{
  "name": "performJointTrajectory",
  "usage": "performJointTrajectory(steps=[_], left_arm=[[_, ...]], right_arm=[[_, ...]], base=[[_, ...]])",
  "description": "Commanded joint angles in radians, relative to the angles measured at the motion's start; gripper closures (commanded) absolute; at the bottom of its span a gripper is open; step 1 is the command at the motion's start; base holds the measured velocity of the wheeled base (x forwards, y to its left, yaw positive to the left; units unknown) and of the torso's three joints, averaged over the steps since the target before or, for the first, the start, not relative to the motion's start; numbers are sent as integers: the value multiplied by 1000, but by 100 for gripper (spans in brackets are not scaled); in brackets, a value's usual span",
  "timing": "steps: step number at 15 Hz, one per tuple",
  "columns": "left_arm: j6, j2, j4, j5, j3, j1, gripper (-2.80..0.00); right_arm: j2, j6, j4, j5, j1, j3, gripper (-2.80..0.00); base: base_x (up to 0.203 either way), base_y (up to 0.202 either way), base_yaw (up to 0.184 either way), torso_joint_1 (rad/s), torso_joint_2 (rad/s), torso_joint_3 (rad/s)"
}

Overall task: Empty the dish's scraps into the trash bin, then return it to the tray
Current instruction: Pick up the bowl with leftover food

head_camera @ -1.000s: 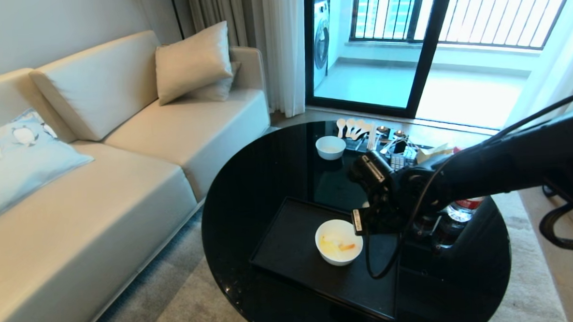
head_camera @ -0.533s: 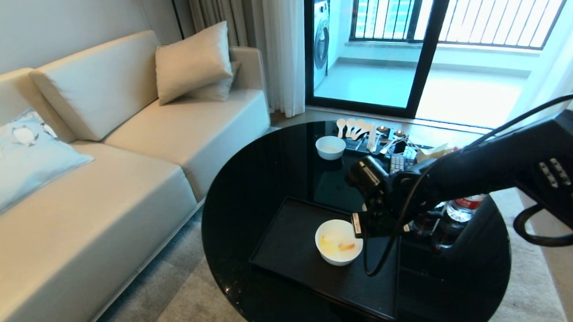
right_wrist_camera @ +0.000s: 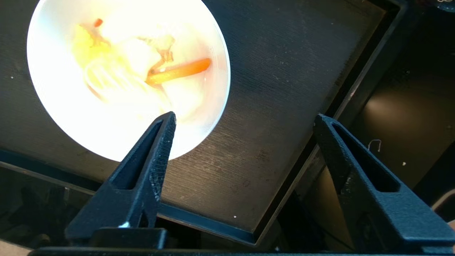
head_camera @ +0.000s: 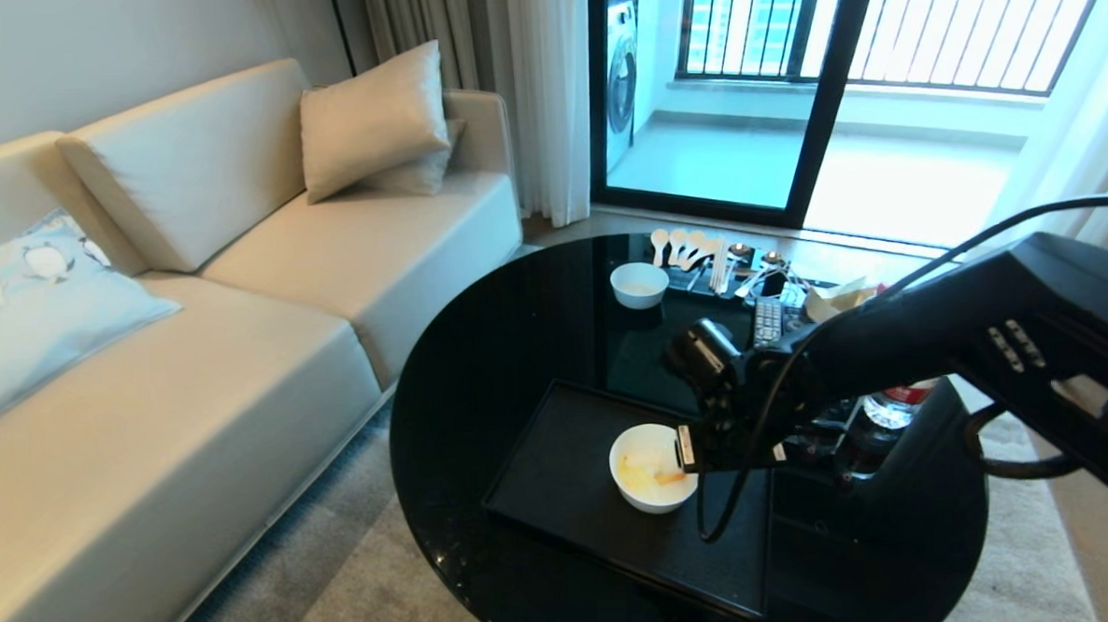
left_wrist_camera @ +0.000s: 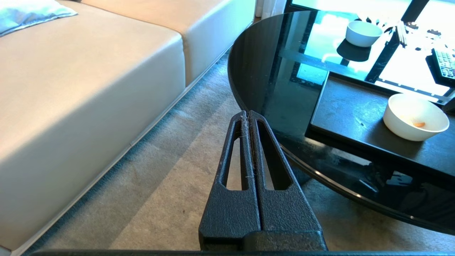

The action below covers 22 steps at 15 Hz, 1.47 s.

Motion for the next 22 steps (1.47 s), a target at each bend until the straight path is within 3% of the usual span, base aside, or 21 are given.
performJointTrajectory(steps=[1, 7, 22], left_arm=[[-2, 0, -1, 1, 0, 0, 0], [-2, 0, -1, 1, 0, 0, 0], [-2, 0, -1, 1, 0, 0, 0]], right_arm=[[35, 12, 2, -1, 0, -34, -280], [123, 39, 14, -1, 0, -143, -280], [181, 39, 0, -1, -38, -159, -280]], base=[[0, 0, 0, 0, 0, 0], [0, 0, 0, 0, 0, 0], [0, 0, 0, 0, 0, 0]])
